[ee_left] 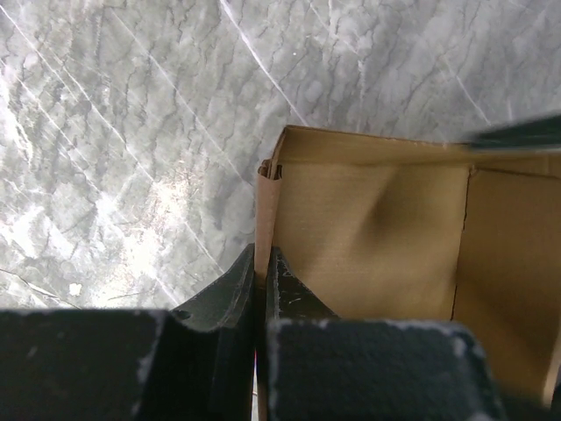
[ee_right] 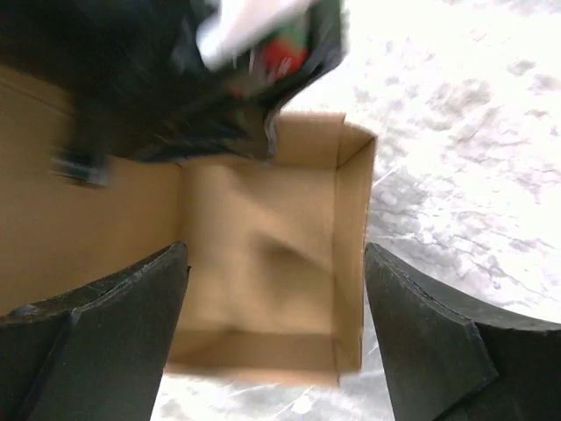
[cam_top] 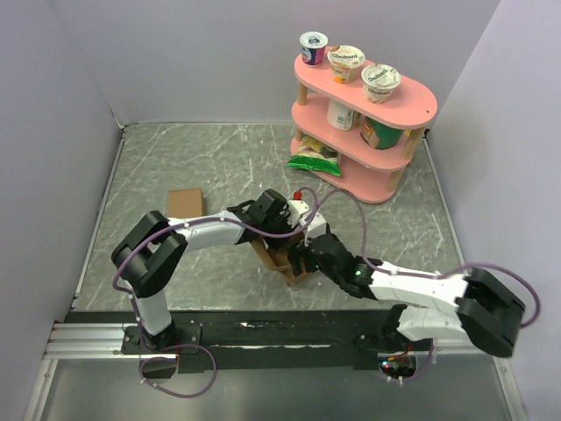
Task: Fold the paper box
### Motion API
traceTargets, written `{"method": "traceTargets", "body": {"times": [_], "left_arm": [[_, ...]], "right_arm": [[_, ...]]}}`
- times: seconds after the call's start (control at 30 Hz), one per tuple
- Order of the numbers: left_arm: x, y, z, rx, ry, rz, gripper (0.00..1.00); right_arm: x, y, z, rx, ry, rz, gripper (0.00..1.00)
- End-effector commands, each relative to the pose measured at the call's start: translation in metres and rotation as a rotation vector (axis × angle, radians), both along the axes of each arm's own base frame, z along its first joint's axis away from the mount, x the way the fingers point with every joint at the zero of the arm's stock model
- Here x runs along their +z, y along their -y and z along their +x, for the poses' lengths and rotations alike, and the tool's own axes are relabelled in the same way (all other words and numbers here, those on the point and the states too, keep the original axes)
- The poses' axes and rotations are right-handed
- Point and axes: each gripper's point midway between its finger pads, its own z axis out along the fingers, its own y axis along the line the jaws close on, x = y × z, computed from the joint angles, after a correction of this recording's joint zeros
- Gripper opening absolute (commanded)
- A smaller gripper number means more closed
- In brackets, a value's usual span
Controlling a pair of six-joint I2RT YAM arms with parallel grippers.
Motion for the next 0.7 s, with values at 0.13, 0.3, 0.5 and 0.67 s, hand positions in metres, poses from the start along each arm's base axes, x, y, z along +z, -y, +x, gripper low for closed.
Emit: {"method": "traceTargets", "body": {"times": [0.13, 0.3, 0.5, 0.67], "left_arm": [[-0.015, -0.007, -0.008, -0.008, 0.009, 0.031, 0.06], [-0.009, -0.003, -0.01, -0.012, 0.01, 0.0, 0.07], [-0.01, -0.001, -0.012, -0.009, -0.006, -0.008, 0.12], [-0.006, 0.001, -0.012, -0.014, -0.004, -0.024, 0.14]], "right_arm": [[0.057, 0.034, 0.006, -0.165, 0.005, 0.261, 0.83], [0.041, 0.047, 0.013, -0.154, -0.086, 0.301, 0.72], [0.023, 0.03, 0.016, -0.094, -0.156, 0.293, 0.7], [0.006, 0.025, 0.025, -0.11, -0.165, 0.278, 0.67]]}}
